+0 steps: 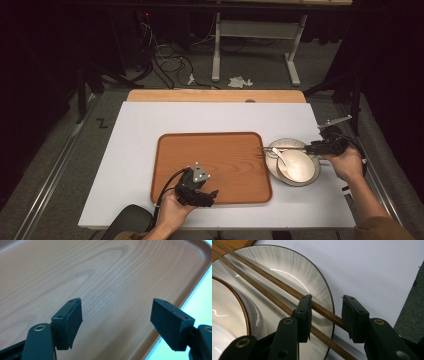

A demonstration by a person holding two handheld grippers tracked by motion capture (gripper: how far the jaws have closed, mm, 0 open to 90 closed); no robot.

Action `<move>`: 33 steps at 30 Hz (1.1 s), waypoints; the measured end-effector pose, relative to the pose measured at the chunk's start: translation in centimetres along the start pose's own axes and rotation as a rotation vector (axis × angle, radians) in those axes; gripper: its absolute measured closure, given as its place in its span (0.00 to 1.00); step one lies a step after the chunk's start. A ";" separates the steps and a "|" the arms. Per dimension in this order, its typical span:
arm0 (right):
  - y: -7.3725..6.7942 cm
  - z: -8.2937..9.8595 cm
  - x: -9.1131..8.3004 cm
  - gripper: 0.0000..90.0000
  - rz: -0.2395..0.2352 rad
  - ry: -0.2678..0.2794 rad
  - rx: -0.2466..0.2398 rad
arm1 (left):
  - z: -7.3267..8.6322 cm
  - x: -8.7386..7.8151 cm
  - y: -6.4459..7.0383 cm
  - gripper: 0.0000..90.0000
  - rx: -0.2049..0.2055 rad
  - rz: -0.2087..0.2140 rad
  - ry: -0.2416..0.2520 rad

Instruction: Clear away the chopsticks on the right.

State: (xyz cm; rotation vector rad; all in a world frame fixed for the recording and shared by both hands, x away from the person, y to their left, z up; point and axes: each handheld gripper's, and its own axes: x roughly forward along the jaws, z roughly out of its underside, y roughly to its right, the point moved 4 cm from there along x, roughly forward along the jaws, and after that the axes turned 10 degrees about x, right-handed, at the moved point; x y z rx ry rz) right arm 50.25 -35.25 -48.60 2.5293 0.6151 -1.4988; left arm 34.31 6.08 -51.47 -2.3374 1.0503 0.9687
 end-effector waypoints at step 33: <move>-3.2 0.6 -3.4 0.95 0.080 0.129 -0.160 | -0.1 -0.1 0.1 0.29 0.002 0.004 0.005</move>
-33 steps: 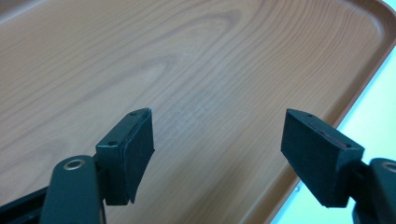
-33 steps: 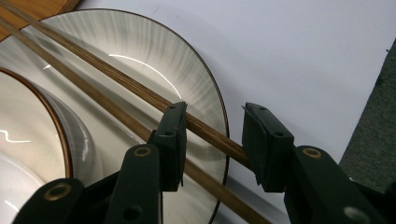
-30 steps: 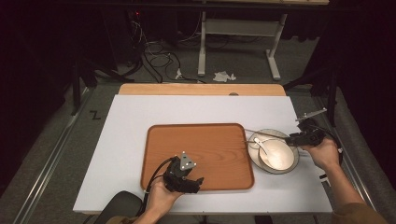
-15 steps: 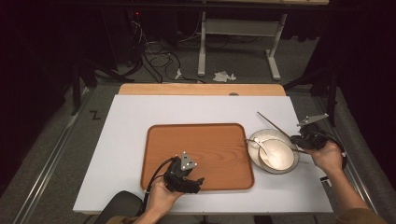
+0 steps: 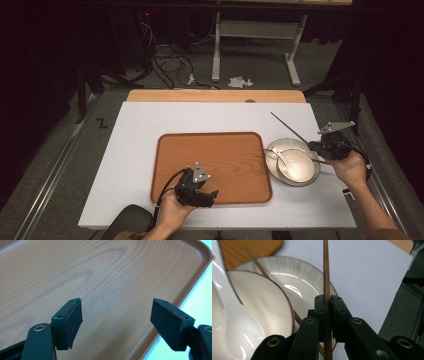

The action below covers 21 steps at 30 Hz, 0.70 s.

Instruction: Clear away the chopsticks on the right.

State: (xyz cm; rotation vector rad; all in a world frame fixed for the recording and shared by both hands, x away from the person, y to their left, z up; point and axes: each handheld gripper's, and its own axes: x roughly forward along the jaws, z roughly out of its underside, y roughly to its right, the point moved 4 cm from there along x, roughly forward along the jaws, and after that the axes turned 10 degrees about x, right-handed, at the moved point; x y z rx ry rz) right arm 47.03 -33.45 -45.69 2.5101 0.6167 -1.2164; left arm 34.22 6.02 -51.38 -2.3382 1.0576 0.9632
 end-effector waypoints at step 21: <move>-7.2 -1.3 -6.6 0.95 -0.081 0.131 -0.040 | 0.0 -0.2 0.0 0.29 -0.002 0.003 0.009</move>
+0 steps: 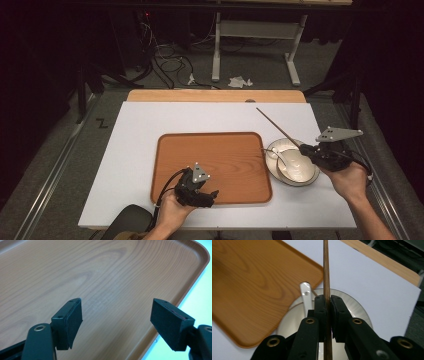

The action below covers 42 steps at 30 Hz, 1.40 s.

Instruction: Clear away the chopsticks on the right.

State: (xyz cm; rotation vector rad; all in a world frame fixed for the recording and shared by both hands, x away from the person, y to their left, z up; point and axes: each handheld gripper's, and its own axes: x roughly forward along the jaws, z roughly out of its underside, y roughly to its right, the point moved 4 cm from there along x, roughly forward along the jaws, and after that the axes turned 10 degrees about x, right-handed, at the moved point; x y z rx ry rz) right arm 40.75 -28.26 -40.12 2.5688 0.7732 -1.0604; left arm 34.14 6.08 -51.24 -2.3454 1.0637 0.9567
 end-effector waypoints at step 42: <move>-11.4 4.6 10.9 0.94 -0.110 -0.212 0.002 | 0.0 -0.1 0.1 0.29 0.003 0.004 0.004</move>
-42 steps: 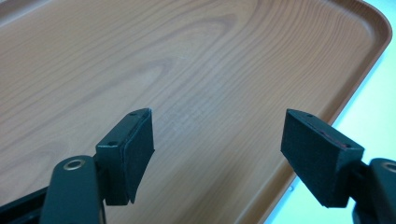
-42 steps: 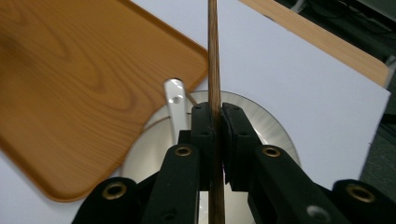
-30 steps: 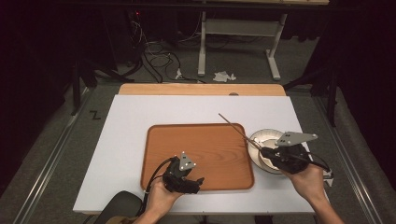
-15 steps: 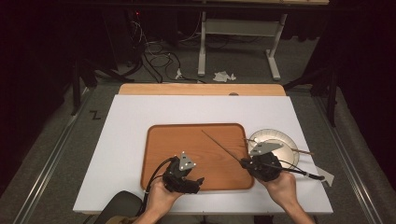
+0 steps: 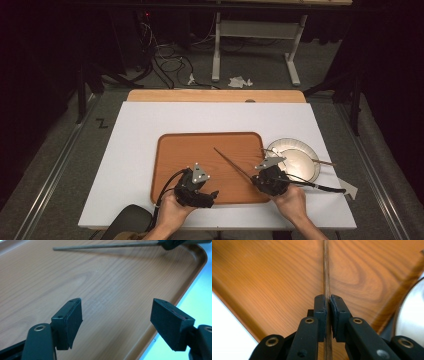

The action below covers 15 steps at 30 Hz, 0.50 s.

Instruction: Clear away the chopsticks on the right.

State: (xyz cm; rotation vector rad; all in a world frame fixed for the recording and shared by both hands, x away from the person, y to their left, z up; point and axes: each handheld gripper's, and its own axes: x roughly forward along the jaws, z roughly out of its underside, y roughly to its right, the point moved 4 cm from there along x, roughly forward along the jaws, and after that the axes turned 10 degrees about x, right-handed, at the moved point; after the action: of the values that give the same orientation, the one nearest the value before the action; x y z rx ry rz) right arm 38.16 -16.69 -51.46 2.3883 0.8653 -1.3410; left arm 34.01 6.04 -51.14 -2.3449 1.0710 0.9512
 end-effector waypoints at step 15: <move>0.6 0.5 0.7 0.92 0.040 -0.029 0.013 | 0.0 0.0 0.1 0.29 0.002 -0.003 0.002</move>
State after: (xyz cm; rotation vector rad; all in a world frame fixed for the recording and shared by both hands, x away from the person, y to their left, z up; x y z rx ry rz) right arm 38.44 -17.11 -52.33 2.3767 0.7986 -1.3667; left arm 33.94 6.04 -51.12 -2.3460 1.0676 0.9470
